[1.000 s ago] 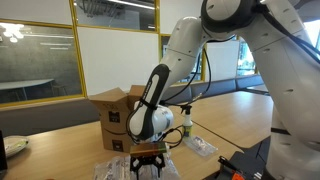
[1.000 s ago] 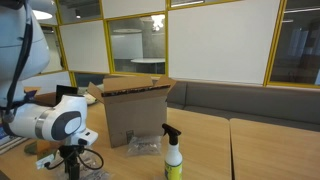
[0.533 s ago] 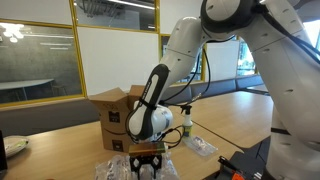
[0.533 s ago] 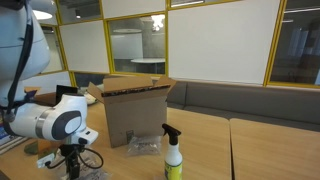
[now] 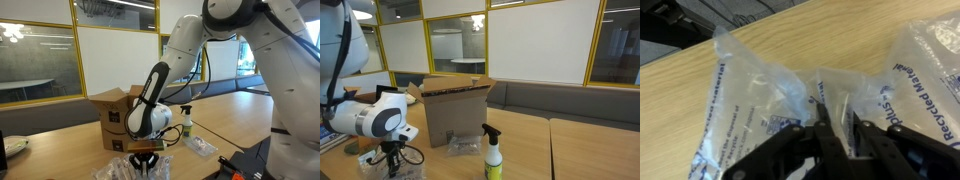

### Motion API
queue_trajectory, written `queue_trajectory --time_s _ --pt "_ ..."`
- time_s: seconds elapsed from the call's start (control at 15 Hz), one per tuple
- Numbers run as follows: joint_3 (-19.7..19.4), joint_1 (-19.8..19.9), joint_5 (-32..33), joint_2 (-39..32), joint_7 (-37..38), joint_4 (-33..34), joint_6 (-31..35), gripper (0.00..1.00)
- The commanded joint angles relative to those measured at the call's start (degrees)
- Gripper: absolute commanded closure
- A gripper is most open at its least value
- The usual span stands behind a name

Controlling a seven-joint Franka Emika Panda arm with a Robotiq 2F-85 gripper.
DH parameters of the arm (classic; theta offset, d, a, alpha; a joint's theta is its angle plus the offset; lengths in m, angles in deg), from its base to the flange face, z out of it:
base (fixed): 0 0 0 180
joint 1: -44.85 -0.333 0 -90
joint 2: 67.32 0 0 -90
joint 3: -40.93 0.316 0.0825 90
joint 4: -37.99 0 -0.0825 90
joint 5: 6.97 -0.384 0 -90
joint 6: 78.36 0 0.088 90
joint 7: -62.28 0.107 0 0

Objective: Pick up the plastics and the bottle from the table and put them in the box

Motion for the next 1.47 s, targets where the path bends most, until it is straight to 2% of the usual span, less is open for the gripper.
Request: queue_trajectory --time_s 0.0,0.27,0.47,0.67,0.8,0.93,1.13,1.4 --pt "-0.82 0.60 1.05 2.21 -2.39 -0.82 0.63 0.94" --pt "-4.18 1.14 4.22 7.12 -2.87 -2.59 -0.27 0.90" --pt "-8.05 1.37 9.61 12.70 -1.77 -4.47 -1.61 0.89" --pt "-11.62 2.21 17.53 20.73 0.30 -6.49 -5.05 0.90" --pt "-12.37 4.04 24.12 25.86 2.02 -6.26 -9.27 0.91" --pt "-11.04 7.02 29.18 31.41 2.97 -5.59 -14.25 0.91" --pt "-7.93 11.15 32.35 38.56 1.30 -2.55 -21.52 0.90" --pt "-3.44 15.06 35.67 42.36 -0.66 6.26 -29.22 0.91"
